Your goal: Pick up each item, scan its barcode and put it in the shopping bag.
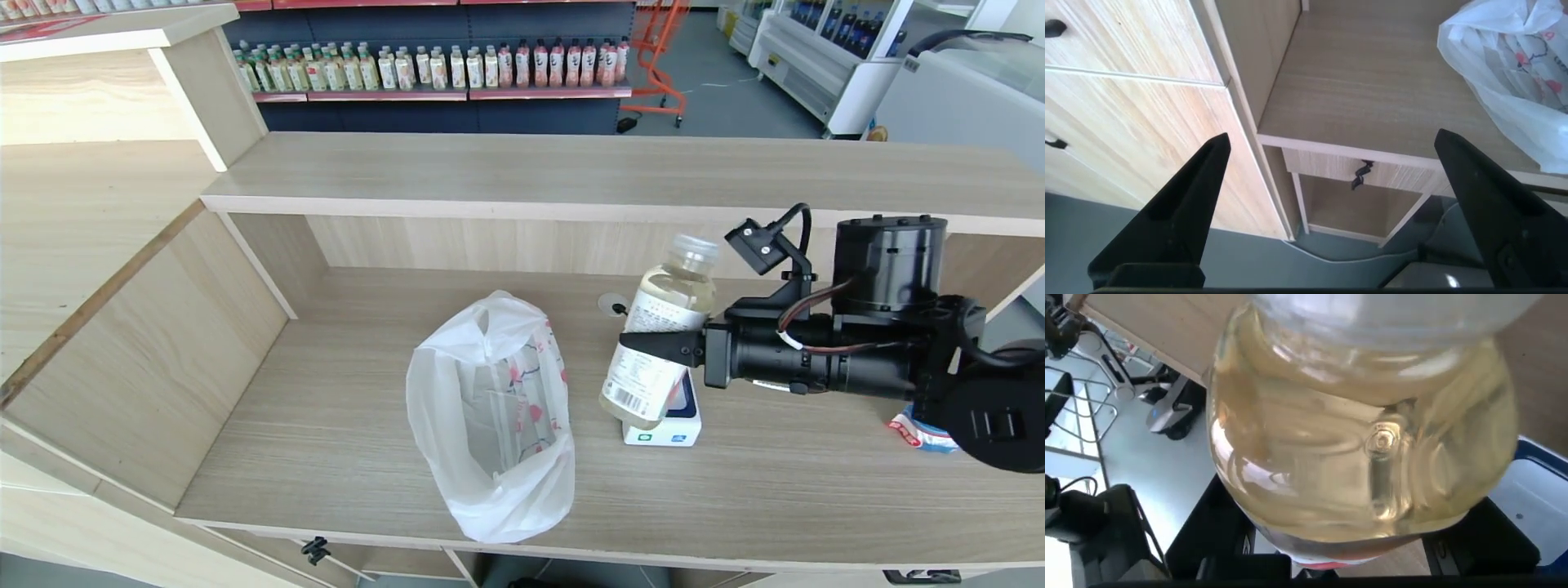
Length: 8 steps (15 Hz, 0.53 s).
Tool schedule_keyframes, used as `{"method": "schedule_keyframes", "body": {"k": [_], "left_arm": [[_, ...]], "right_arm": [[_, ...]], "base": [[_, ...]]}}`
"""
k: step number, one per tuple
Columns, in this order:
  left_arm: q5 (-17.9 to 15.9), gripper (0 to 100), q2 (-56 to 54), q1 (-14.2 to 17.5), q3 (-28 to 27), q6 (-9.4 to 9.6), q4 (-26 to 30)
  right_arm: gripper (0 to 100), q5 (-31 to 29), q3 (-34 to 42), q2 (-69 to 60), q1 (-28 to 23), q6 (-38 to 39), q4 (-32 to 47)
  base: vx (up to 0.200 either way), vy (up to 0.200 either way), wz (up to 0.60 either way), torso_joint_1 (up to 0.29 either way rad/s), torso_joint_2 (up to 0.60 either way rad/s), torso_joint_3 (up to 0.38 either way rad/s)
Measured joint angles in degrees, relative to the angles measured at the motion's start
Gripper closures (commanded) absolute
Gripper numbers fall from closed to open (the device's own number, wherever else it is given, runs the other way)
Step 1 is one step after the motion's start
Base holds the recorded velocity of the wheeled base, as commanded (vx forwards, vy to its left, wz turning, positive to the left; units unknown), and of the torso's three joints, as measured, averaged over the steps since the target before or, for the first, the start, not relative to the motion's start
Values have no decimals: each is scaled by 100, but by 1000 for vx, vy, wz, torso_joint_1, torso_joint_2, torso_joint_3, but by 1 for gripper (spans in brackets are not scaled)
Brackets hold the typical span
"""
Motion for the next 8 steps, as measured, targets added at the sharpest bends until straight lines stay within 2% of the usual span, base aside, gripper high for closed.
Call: {"method": "schedule_keyframes", "body": {"k": [3,6,8], "left_arm": [[2,0,0,0,0,2,-1],[2,0,0,0,0,2,-1],[2,0,0,0,0,2,-1]], "right_arm": [[100,-228,-232,549,354,-61,-460],[100,-219,-318,1348,594,-321,-1535],[100,-211,-389,1862,742,-633,-1937]], "base": [[0,0,0,0,0,0],[0,0,0,0,0,0],[0,0,0,0,0,0]]}}
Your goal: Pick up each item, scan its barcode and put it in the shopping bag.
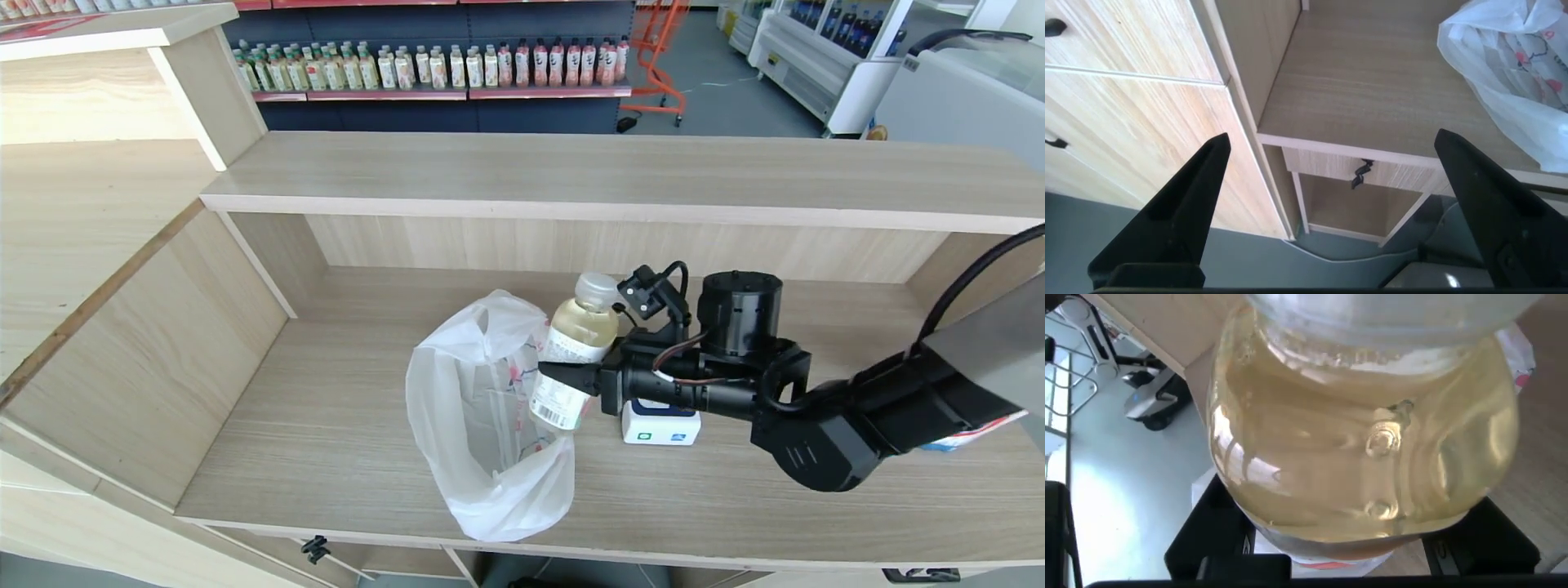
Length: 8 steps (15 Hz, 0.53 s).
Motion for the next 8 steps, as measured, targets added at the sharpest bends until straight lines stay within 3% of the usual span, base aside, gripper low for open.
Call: {"method": "schedule_keyframes", "body": {"k": [8], "left_arm": [[0,0,0,0,0,-2,0]], "right_arm": [[100,-2,-720,1339,250,-1682,-304]], "base": [[0,0,0,0,0,0]]}}
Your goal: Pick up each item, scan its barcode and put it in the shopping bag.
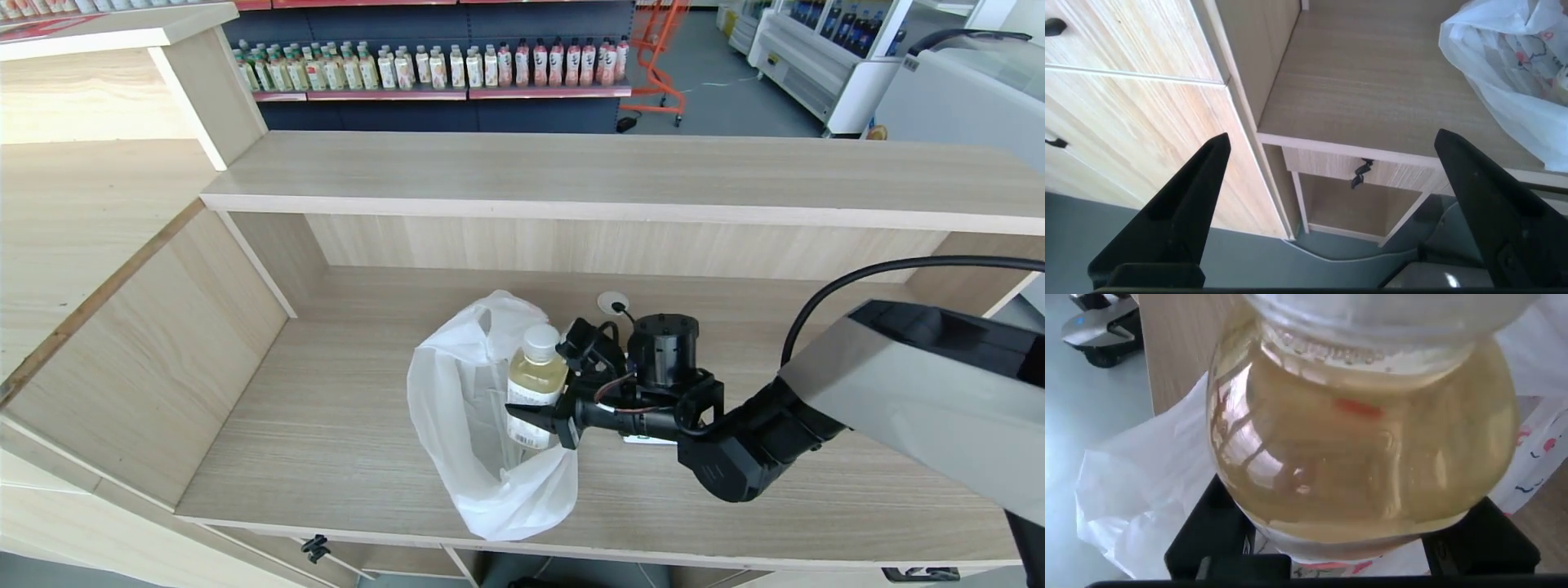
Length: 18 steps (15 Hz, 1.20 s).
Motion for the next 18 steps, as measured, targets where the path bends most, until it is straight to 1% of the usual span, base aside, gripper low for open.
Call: {"method": "schedule_keyframes", "body": {"k": [1,2,4,5,6,9,11,13,15,18], "left_arm": [[0,0,0,0,0,2,0],[0,0,0,0,0,2,0],[0,0,0,0,0,2,0],[0,0,0,0,0,0,0],[0,0,0,0,0,0,0],[0,0,0,0,0,0,1],[0,0,0,0,0,2,0],[0,0,0,0,0,2,0],[0,0,0,0,0,2,0],[0,0,0,0,0,2,1]], "right_arm": [[100,-2,-46,72,-5,-117,-11],[0,-2,-74,122,-27,-140,-17],[0,29,-63,127,-63,-28,-26],[0,29,-18,83,-88,252,-22],[0,29,28,20,-96,578,-22],[0,38,234,-473,-182,1904,-4],[0,63,571,-1039,-289,2441,137],[0,172,1067,-1783,-438,2569,574],[0,323,1586,-2759,-606,2687,1176],[0,435,2082,-4300,-1006,2804,2502]], "base": [[0,0,0,0,0,0],[0,0,0,0,0,0],[0,0,0,0,0,0],[0,0,0,0,0,0],[0,0,0,0,0,0],[0,0,0,0,0,0],[0,0,0,0,0,0],[0,0,0,0,0,0],[0,0,0,0,0,0],[0,0,0,0,0,0]]}}
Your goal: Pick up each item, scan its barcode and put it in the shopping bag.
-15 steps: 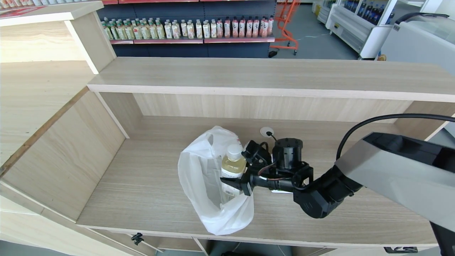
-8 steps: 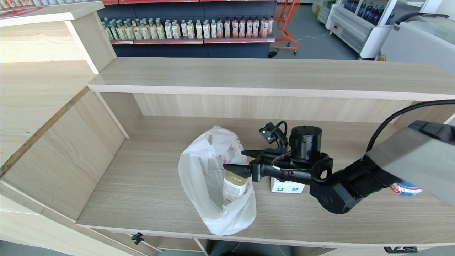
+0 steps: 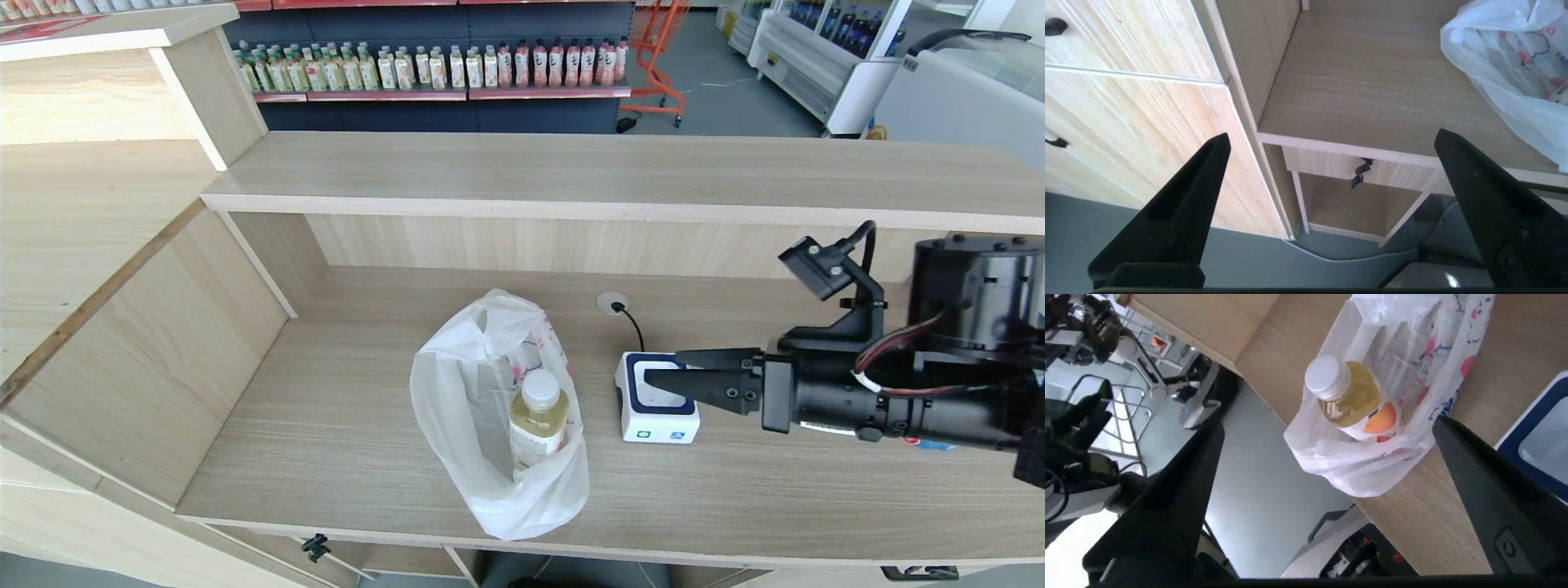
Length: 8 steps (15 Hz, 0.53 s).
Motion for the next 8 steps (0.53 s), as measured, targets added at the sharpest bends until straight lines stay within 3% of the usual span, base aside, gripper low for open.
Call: {"method": "schedule_keyframes", "body": {"k": [3,7,8], "left_arm": [[0,0,0,0,0,0,0],[0,0,0,0,0,0,-1],[-2,0,0,0,0,-5,0]], "right_arm": [[0,33,256,-1125,-763,-101,974],[0,40,438,-1635,-1399,-150,1080],[0,41,471,-1675,-1477,-150,1086]], "base": [[0,0,0,0,0,0],[0,0,0,0,0,0],[-200,0,0,2,2,2]]}}
